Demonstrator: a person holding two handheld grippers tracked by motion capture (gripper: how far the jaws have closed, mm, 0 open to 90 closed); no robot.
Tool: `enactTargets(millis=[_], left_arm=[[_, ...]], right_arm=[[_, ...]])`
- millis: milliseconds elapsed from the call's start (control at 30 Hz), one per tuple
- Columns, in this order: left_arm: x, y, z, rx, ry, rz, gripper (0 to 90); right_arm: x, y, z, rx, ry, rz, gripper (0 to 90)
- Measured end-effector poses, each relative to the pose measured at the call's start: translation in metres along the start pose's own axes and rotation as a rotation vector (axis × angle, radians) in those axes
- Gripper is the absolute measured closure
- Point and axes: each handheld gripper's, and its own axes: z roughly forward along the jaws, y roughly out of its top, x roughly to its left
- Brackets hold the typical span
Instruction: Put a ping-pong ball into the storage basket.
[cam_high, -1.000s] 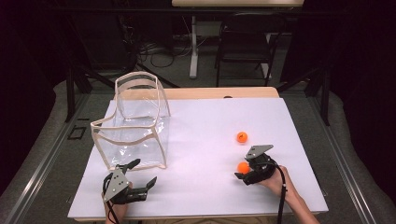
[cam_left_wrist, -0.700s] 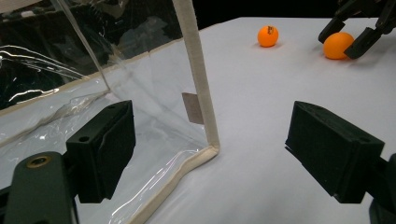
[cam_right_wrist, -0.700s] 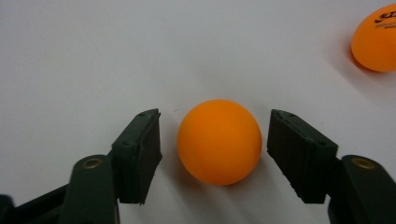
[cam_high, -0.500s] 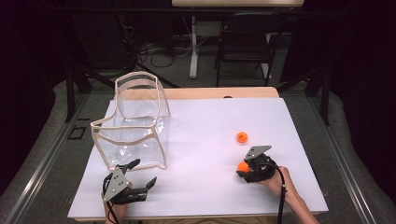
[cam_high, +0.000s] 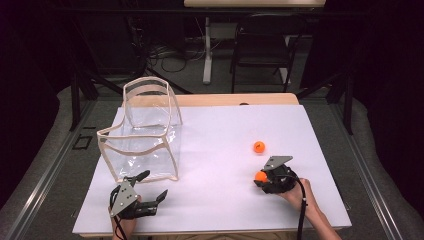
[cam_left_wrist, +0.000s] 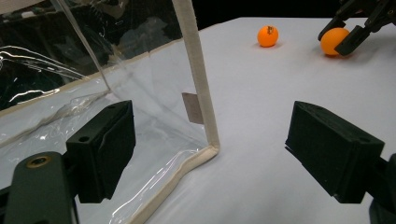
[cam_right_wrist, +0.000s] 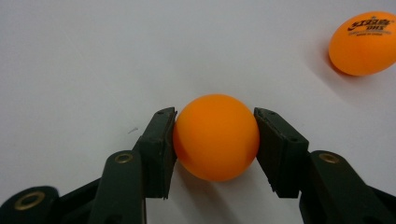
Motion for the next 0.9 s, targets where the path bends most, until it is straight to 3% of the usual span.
enactTargets(millis=[433, 900], left_arm=[[-0.001, 0.0, -0.001, -0.007, 0.001, 0.004, 15.5], [-0.001, 0.0, 0.001, -0.008, -0.001, 0.006, 15.5]], right_arm=[[0.006, 0.004, -0.005, -0.085, 0.008, -0.003, 50.5], [0.013, 0.008, -0.004, -0.129, 0.02, -0.007, 50.5]])
